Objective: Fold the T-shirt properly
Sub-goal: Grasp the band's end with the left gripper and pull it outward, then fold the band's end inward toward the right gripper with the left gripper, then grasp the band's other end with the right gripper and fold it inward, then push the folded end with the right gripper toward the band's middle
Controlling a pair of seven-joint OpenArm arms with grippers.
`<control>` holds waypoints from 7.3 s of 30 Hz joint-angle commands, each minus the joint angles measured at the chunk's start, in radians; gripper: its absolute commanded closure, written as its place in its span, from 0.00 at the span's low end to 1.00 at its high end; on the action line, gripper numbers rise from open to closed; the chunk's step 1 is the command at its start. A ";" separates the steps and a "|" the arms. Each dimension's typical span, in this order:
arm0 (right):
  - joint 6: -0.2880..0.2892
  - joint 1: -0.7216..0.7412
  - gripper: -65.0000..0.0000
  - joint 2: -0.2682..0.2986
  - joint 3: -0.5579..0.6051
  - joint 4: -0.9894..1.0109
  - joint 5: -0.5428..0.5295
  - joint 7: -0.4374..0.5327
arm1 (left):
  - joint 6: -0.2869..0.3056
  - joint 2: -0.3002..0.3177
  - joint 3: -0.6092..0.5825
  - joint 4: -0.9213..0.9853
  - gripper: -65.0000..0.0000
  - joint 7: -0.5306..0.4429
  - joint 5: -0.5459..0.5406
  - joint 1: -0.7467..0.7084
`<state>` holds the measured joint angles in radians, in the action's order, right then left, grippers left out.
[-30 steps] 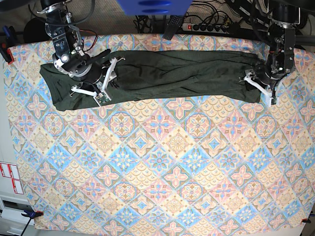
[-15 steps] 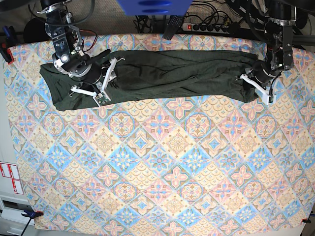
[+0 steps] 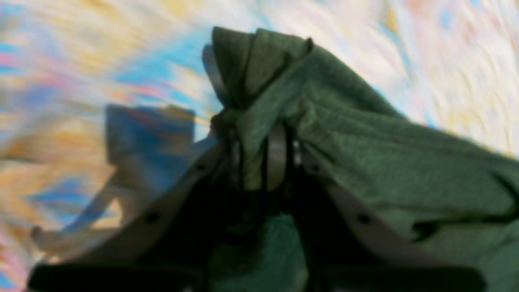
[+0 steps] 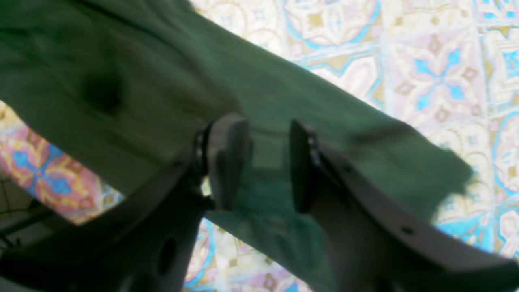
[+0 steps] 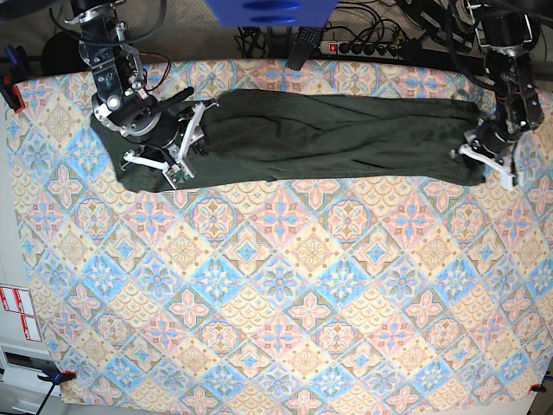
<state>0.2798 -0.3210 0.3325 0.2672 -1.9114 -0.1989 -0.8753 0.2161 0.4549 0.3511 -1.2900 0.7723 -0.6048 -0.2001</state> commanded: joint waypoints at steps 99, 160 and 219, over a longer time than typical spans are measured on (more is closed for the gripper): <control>0.000 0.001 0.67 0.007 -0.010 -0.029 -0.006 0.018 | -0.005 -0.270 -0.175 -0.581 0.38 0.177 -0.068 -0.103; 0.160 0.082 0.47 -0.002 -0.205 0.481 -0.277 0.054 | -0.002 -0.100 -0.051 -0.483 0.38 0.178 -0.122 -0.172; 0.164 0.194 0.97 -0.109 -0.466 0.553 -0.422 -0.020 | 0.003 -0.103 -0.047 -0.543 0.61 0.177 -0.137 -0.170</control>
<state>0.4408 -0.1513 0.2070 -0.1913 -1.3415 -0.6056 -0.9218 0.2138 0.3408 0.2974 -1.8103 0.9615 -0.7311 -0.3737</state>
